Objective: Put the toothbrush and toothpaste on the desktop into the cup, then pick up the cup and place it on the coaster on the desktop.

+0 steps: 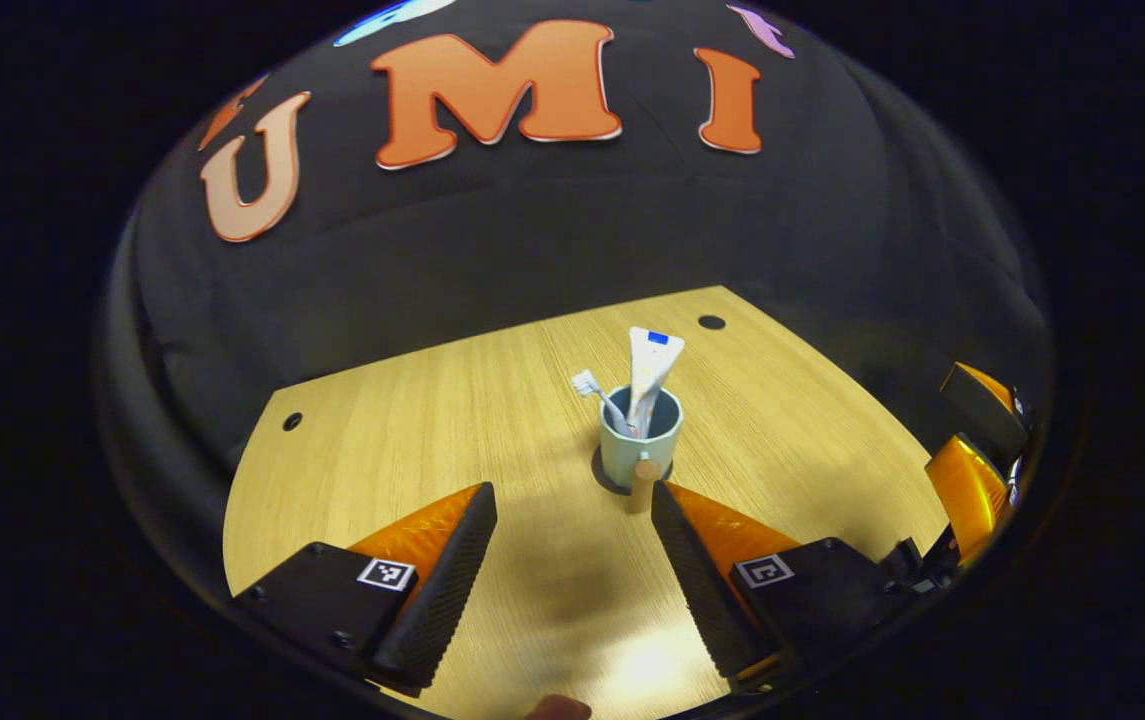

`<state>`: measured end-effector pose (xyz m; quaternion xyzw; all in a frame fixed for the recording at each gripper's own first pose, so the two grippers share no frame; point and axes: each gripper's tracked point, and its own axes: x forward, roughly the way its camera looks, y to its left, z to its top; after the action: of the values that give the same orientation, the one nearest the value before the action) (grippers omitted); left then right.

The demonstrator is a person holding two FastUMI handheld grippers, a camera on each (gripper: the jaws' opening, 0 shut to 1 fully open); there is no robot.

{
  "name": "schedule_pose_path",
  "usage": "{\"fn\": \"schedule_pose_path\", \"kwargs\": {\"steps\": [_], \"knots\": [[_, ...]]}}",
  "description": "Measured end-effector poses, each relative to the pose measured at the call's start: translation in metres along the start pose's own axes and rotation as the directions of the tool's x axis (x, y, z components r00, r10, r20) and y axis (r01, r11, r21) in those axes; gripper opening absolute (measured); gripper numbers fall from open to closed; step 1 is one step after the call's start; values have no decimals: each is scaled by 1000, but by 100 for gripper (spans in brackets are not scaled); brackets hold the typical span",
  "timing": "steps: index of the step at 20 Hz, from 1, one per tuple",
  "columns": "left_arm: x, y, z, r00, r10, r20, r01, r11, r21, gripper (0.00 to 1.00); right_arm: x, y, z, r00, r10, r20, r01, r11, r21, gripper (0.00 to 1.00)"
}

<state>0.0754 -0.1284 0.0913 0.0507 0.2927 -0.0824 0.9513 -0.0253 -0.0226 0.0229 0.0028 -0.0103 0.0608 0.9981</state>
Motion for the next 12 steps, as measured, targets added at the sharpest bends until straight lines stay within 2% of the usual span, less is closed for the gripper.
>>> {"fn": "schedule_pose_path", "kwargs": {"steps": [2, 4, 5, 6, 8, 12], "knots": [[-13, 7, -8, 996, 51, 67, -49, 998, -32, 100, 3, 9, 1, 1000, 8, 4, -8, 1000, -11, 96], [-20, 10, -14, 988, 106, 114, -101, 993, -54, 100, 5, 17, 2, 1000, 21, 16, -21, 1000, -18, 96], [-19, 12, -17, 982, 133, 133, -125, 990, -70, 100, 6, 21, 2, 1000, 24, 19, -24, 999, -22, 100], [-20, 13, -19, 975, 156, 156, -142, 985, -94, 100, 8, 24, 1, 1000, 24, 20, -23, 999, -27, 96], [-28, 20, -24, 963, 181, 199, -156, 978, -135, 100, 13, 29, 0, 999, 17, 27, -16, 999, -35, 96], [-51, 48, -22, 915, 253, 313, -201, 961, -190, 100, 21, 37, -3, 999, 12, 44, -11, 1000, -10, 96]]}}
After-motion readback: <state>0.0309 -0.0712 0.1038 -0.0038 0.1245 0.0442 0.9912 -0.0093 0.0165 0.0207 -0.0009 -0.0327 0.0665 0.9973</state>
